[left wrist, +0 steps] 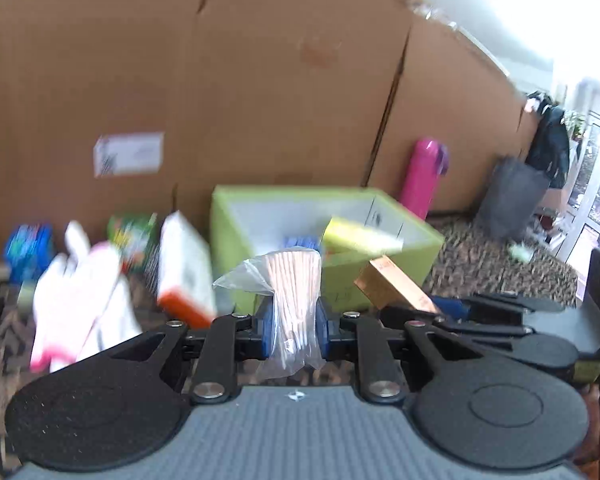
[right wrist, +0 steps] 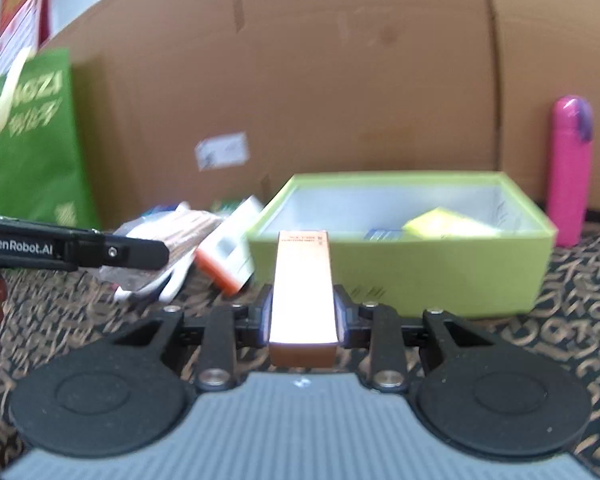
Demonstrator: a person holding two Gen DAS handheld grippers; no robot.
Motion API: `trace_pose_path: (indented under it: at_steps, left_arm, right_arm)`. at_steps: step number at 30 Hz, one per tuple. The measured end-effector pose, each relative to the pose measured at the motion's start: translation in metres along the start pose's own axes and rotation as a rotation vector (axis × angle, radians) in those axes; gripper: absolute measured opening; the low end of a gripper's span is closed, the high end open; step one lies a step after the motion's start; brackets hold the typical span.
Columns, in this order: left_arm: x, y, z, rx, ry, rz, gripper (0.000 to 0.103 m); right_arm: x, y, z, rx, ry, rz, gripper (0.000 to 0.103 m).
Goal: Organize objects
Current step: 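Carry both items into the lime-green box, open both tools and withdraw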
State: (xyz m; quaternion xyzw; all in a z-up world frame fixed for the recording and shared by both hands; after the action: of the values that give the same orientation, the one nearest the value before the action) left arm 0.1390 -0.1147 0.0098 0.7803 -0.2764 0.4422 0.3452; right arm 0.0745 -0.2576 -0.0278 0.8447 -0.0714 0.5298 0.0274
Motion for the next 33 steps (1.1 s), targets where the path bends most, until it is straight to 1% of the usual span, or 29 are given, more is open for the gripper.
trace_pose_path:
  at_steps: [4, 8, 10, 13, 17, 19, 21, 22, 23, 24, 25, 26, 27, 28, 29, 30, 31, 33]
  left_arm:
    - [0.036, 0.005, 0.031, -0.045, 0.019, -0.016, 0.021]
    - [0.054, 0.002, 0.071, -0.043, 0.023, -0.030, 0.021]
    - [0.057, -0.001, 0.093, -0.047, 0.005, -0.039, 0.021]
    - [0.057, -0.007, 0.121, -0.043, -0.017, -0.019, 0.021]
    - [0.051, -0.019, 0.152, -0.039, -0.055, -0.072, 0.021]
    - [0.048, -0.023, 0.159, -0.019, -0.066, -0.068, 0.021]
    - [0.047, -0.025, 0.162, -0.018, -0.070, -0.066, 0.021]
    - [0.047, -0.027, 0.162, -0.014, -0.067, -0.075, 0.025]
    - [0.046, -0.029, 0.160, -0.012, -0.062, -0.092, 0.046]
    - [0.046, -0.031, 0.159, -0.011, -0.058, -0.113, 0.064]
    - [0.047, -0.035, 0.153, 0.010, -0.039, -0.138, 0.088]
    - [0.049, -0.036, 0.145, 0.031, 0.010, -0.148, 0.090]
    - [0.051, -0.036, 0.136, 0.038, 0.059, -0.141, 0.091]
    - [0.053, -0.034, 0.129, 0.037, 0.072, -0.123, 0.091]
    - [0.053, -0.032, 0.124, 0.037, 0.066, -0.111, 0.091]
    - [0.053, -0.031, 0.117, 0.042, 0.063, -0.107, 0.091]
    - [0.052, -0.029, 0.109, 0.048, 0.067, -0.105, 0.091]
    - [0.048, -0.025, 0.092, 0.065, 0.057, -0.106, 0.091]
  right_arm:
    - [0.031, 0.022, 0.008, -0.053, 0.078, 0.046, 0.030]
    - [0.054, 0.039, 0.026, -0.157, 0.146, 0.009, 0.030]
    - [0.060, 0.049, 0.039, -0.191, 0.147, -0.004, 0.030]
    - [0.064, 0.062, 0.066, -0.221, 0.113, -0.013, 0.030]
    - [0.055, 0.078, 0.107, -0.231, 0.019, -0.023, 0.030]
    - [0.047, 0.083, 0.121, -0.218, -0.027, -0.009, 0.030]
    - [0.040, 0.083, 0.131, -0.187, -0.061, -0.006, 0.031]
    - [0.037, 0.082, 0.134, -0.182, -0.065, -0.024, 0.036]
    - [0.033, 0.077, 0.131, -0.181, -0.062, -0.039, 0.039]
    - [0.034, 0.078, 0.129, -0.182, -0.056, -0.036, 0.055]
    - [0.036, 0.080, 0.124, -0.186, -0.043, -0.028, 0.070]
    - [0.041, 0.082, 0.118, -0.197, -0.016, -0.021, 0.074]
    - [0.044, 0.084, 0.109, -0.211, 0.015, -0.019, 0.082]
    - [0.046, 0.085, 0.100, -0.226, 0.039, -0.020, 0.089]
    - [0.047, 0.086, 0.091, -0.240, 0.058, -0.016, 0.093]
    - [0.048, 0.086, 0.081, -0.249, 0.076, -0.008, 0.099]
    - [0.048, 0.085, 0.070, -0.249, 0.094, 0.003, 0.103]
    - [0.046, 0.078, 0.051, -0.218, 0.114, 0.033, 0.103]
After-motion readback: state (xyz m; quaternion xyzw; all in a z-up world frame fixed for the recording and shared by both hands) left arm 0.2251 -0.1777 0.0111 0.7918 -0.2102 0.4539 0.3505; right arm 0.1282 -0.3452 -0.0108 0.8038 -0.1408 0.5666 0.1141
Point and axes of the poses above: each gripper's, at about its wrist camera, not at the fingertips, and z roughly the way its jaws point, y to its right, x to its top, the point moved 9 cm from there along z, roughly the way its jaws point, and after that the axes turned 14 degrees about -x, right-handed, at the moved point
